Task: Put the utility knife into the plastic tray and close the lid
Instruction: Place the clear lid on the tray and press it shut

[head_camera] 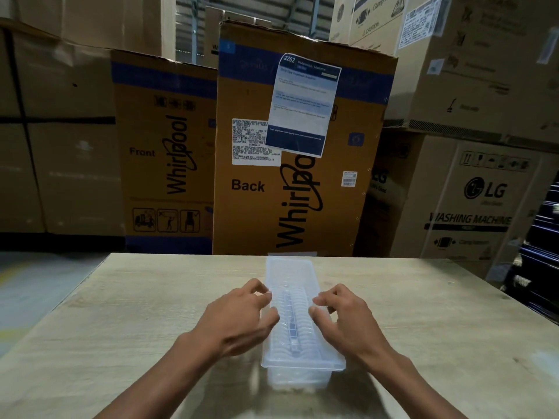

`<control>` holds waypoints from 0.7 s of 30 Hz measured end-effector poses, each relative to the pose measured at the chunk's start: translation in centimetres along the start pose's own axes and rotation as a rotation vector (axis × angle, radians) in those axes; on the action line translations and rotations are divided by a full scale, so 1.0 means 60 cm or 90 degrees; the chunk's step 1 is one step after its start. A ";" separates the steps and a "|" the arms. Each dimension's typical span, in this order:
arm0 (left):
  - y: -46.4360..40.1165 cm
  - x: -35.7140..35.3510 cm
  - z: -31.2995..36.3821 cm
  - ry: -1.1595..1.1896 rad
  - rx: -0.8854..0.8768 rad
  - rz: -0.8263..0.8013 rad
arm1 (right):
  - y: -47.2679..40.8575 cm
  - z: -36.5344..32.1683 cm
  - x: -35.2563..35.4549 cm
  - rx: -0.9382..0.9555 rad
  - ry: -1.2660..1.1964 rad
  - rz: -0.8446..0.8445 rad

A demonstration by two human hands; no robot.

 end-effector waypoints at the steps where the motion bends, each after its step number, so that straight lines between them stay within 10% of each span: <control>1: 0.004 0.001 0.006 0.000 0.006 -0.018 | 0.004 -0.003 -0.002 0.005 0.019 -0.018; 21: 0.018 -0.052 0.031 -0.005 0.062 -0.020 | 0.018 -0.009 -0.008 0.026 0.081 -0.013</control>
Point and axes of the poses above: each hand's wrist, its own y-axis away from the middle knuckle, its own x-axis out of the back of the hand, z = x × y, the point moved 6 cm from there along -y, towards the middle knuckle, and after that the axes turned 2 degrees about -z, right-handed, at the moved point
